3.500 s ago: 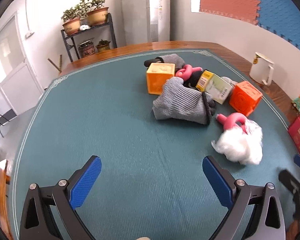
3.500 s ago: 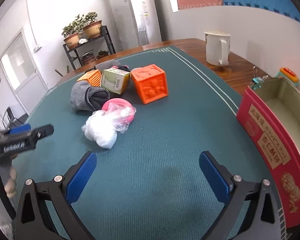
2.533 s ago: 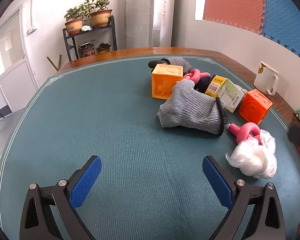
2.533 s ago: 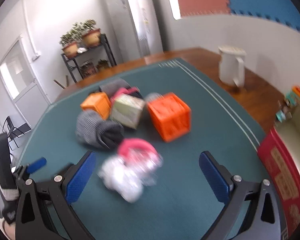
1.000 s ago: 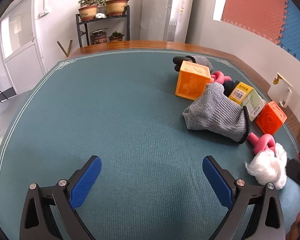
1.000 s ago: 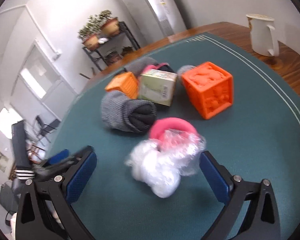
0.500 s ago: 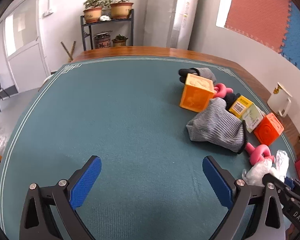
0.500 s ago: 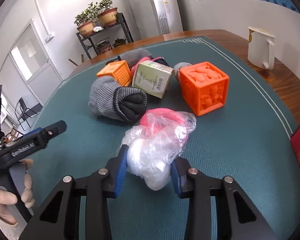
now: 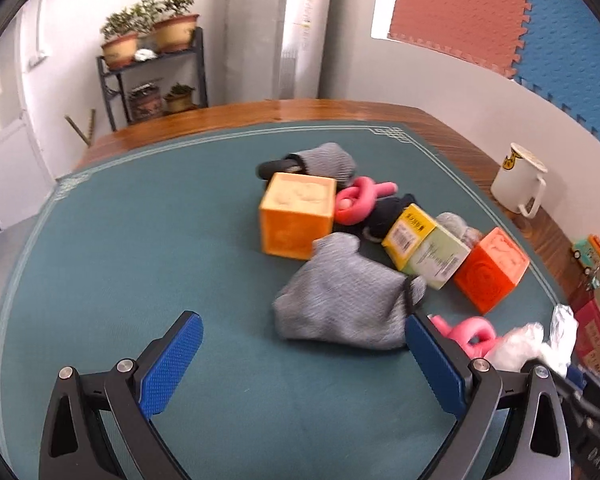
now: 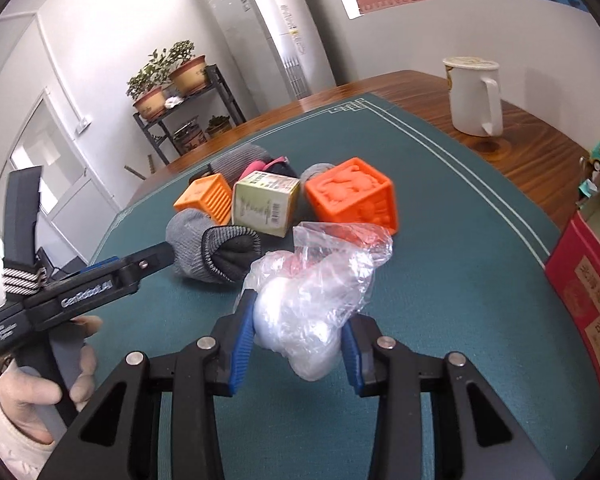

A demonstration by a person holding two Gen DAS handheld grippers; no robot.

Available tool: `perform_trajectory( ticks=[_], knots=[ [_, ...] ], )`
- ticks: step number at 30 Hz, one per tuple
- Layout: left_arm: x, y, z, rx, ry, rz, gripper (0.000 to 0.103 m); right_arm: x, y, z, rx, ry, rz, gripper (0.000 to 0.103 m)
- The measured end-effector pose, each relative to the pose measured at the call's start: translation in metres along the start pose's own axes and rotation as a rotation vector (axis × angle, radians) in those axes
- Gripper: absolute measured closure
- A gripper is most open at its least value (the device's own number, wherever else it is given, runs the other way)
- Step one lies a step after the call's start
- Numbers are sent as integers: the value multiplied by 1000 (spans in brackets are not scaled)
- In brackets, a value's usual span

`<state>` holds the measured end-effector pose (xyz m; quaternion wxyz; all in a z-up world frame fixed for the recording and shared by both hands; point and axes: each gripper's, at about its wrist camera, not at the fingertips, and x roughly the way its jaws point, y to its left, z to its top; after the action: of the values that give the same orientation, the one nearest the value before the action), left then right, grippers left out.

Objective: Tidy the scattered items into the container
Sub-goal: 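Grasp the white plastic bag with the right tool while the left tool grasps the grey sock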

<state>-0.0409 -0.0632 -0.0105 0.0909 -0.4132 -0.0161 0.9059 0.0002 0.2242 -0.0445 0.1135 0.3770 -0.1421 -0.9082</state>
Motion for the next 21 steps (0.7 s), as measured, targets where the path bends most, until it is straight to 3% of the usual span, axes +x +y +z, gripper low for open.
perform_trajectory(
  ticks=[6,10,16,17,18,21],
  knots=[
    [28,-2,18,-108,14,-32,1,4,5,-1,-1,22,-3,60],
    [53,-6,26,-145,36,0,1,7,6,1,-3,32,-6,60],
    [81,-3,16,-191,92,-27,1,9,6,2,-7,35,-9,60],
    [79,-5,14,-173,83,-25,4,9,6,2,-8,34,-11,60],
    [78,-8,13,-156,85,-30,18,9,6,2,-10,33,-12,60],
    [67,-18,10,-107,63,-16,38,7,5,2,-7,24,-13,60]
  ],
)
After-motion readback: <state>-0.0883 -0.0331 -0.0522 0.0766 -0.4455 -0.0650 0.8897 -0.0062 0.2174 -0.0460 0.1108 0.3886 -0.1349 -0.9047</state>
